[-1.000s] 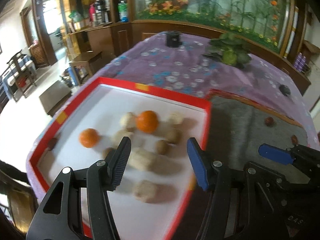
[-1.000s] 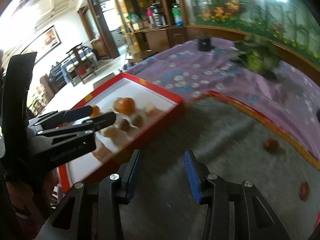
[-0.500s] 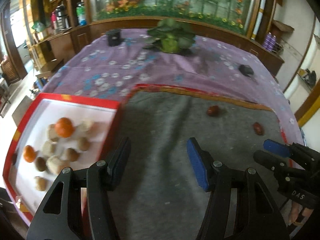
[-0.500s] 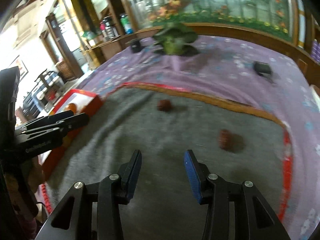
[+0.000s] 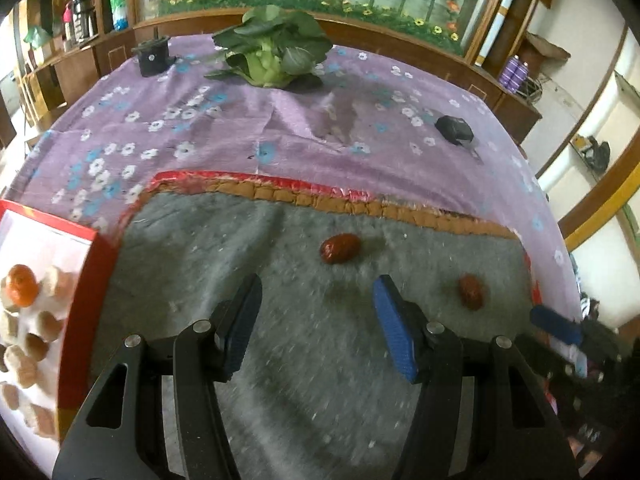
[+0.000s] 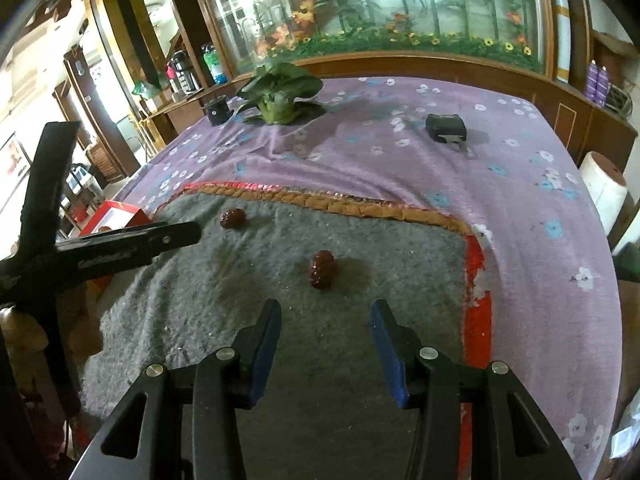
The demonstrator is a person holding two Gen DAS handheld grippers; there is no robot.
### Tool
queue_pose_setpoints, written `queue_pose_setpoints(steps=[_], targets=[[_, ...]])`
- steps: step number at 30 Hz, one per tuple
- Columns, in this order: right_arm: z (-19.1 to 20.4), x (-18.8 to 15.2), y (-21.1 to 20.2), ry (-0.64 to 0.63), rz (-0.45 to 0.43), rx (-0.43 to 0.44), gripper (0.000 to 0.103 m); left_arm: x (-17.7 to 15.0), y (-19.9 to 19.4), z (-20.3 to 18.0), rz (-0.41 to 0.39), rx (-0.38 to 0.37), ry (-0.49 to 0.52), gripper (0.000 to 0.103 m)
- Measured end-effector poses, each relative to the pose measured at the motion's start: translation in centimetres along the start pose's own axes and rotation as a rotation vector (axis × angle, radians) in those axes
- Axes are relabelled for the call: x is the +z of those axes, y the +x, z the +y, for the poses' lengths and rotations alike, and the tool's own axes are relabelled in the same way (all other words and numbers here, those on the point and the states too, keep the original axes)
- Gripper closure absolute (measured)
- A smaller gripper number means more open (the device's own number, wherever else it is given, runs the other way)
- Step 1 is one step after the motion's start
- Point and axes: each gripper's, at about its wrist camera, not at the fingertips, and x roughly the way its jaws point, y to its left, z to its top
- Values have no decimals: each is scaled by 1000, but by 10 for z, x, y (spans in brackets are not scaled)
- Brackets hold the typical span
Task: Organize fruits
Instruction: 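Move both grippers back over the felt toward the red dates, then close the left gripper on a red date while the right gripper approaches another date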
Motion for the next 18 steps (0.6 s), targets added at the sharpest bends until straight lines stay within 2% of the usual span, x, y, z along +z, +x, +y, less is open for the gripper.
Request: queue_pose_setpoints(steps=[7,15,17,18], targets=[[-7,2,6,2,-1,28,57,12,20,-9,5,34,-18,45],[-14,4,14,13,10,35,57,14,39,-15,21,54,14,46],[-14,4,16,14,15,34,57,13,41,-15,16,80,38,70],[-14,4,16,13,16,34,57,12,40,-13,11,93,53,76]])
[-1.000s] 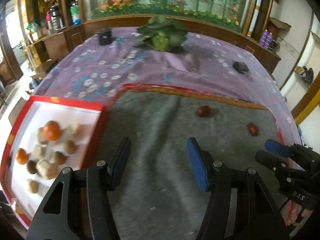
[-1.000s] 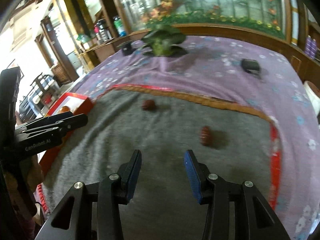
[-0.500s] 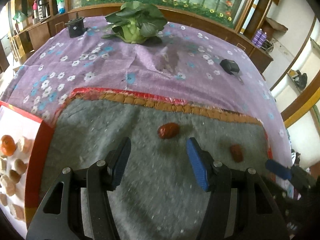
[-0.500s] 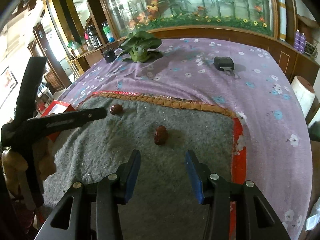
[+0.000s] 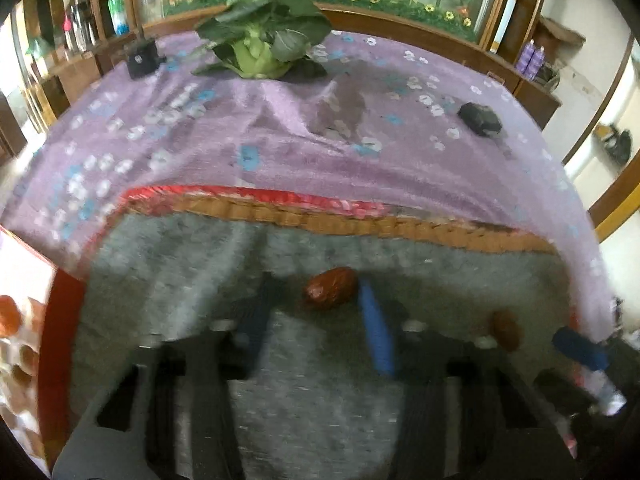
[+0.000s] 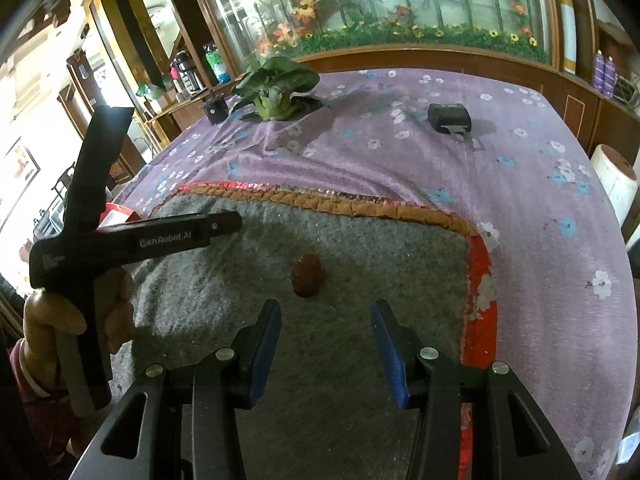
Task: Organize fruits
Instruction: 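Close the left gripper on a red date while the right gripper approaches another date, then close the right gripper on a red date while the left gripper holds its date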
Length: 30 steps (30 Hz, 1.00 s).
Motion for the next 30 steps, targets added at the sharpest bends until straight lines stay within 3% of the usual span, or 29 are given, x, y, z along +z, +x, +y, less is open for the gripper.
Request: queue_pose_setpoints(steps=[4,15,17,20,30], targets=[[6,3,3,-21,3,-5,57,1,-2,10,19,-50,-19,78],[29,19,33,-106,56,-77,57,-13,-27,15,-1,-57,-1,78],[31,18,40,-124,78,-96,73,-15,-29,15,-1,-49,5,78],[31,17,40,-126,70,-123,82,-20,-31,16,-3,-36,16,78],[40,15,15,-66,11,-83,89,-32,-50,23,-34,-9,31,78]])
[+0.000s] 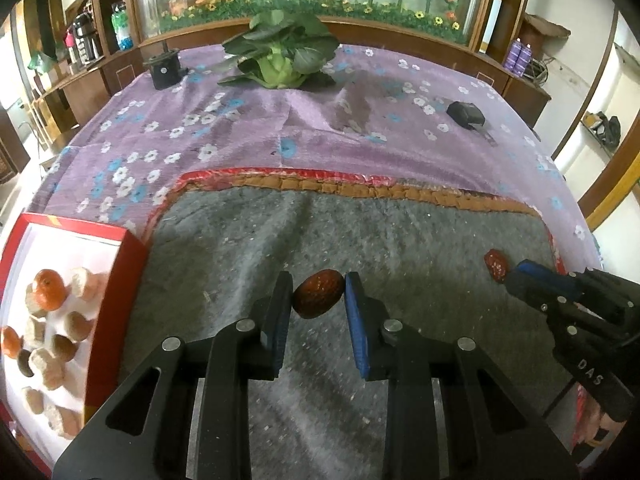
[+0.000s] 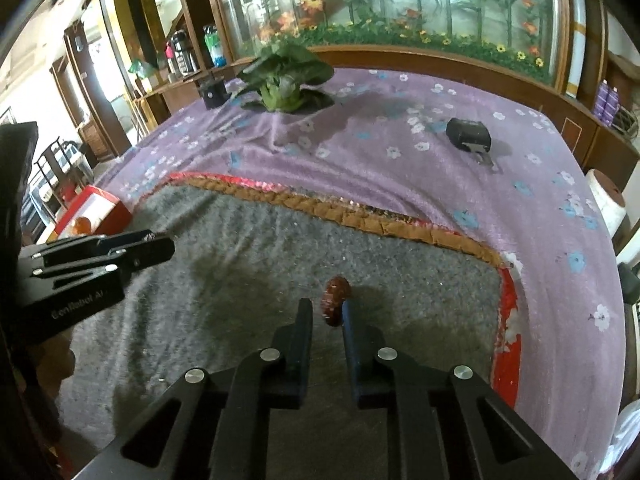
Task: Organize fruits
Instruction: 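Close the right gripper on a red date while the left gripper holds its date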
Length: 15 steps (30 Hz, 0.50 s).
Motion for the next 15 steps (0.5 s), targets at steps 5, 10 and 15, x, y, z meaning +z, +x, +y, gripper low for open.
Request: queue_pose_setpoints(steps=[5,10,15], targets=[[10,-4,-10,4,-16,28,92,-7,-11,11,-7,4,-13,78],[25,-9,-20,-9,-22,60,93,-15,-21,23,-15,1,-31,78],[42,-10,-28,-44,-31,62,93,-22,-30,34,-20,8,-43,78]])
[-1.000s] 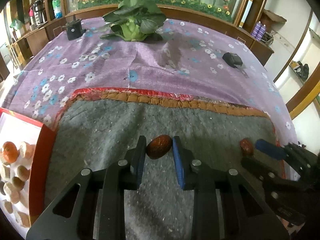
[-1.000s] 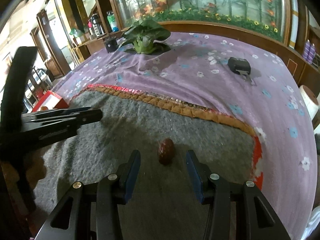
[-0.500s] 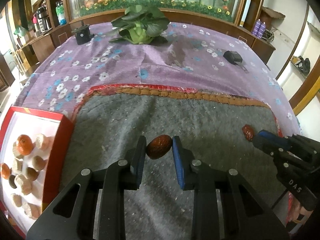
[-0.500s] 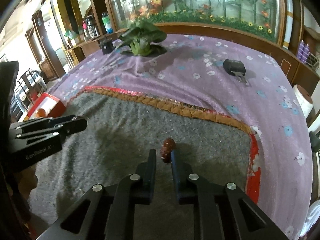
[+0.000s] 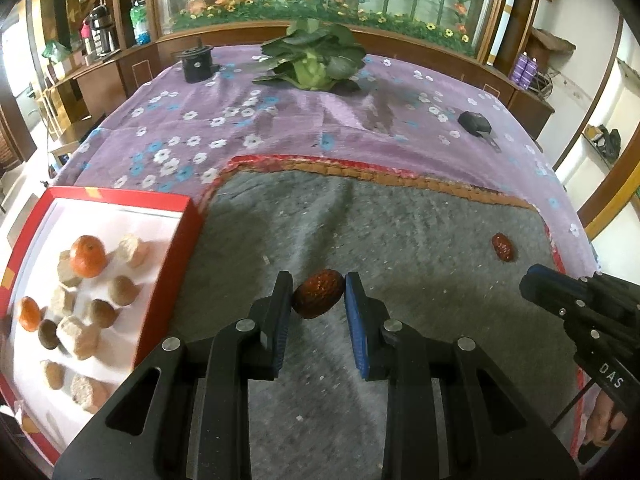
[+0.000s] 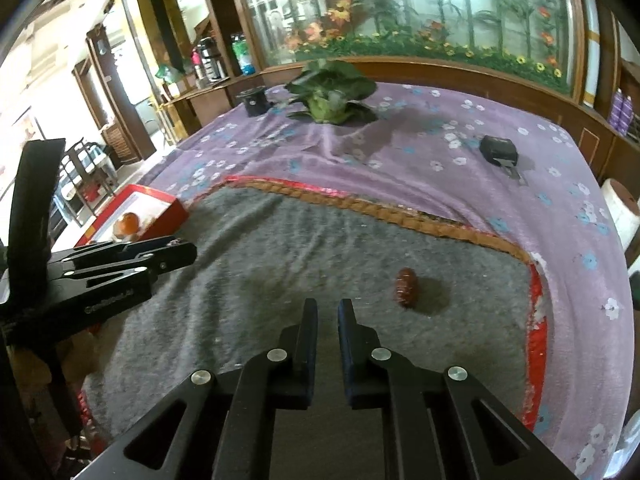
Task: Organize fruits
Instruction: 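Close the right gripper on a red date while the left gripper holds its date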
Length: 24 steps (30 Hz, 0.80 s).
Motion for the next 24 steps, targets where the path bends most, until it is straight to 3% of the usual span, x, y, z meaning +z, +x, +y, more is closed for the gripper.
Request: queue_pose_setpoints(steps=[4,7,8,13,16,18,24], targets=[[-11,0,-2,36,-20,-58,92,-3,-4,9,-2,4,-16,78],[-26,0,19,7,50,-182,74,-4,-6,12,-3,-3,-28,78],[-28,0,25,-1,69,-191,74,-4,-6,12,-2,-4,-29,78],[-40,8,44,20,66,-168,74,-5,1,12,18,0,-28,78],[-44,12,58,5,114,-167,78,-4,3,13,26,3,-26,78],[-44,13,57,-6,114,-163,87,-3,2,14,20,5,-29,78],[-23,15,31,-15,56,-81,87,-3,-1,18,13,3,-25,78]])
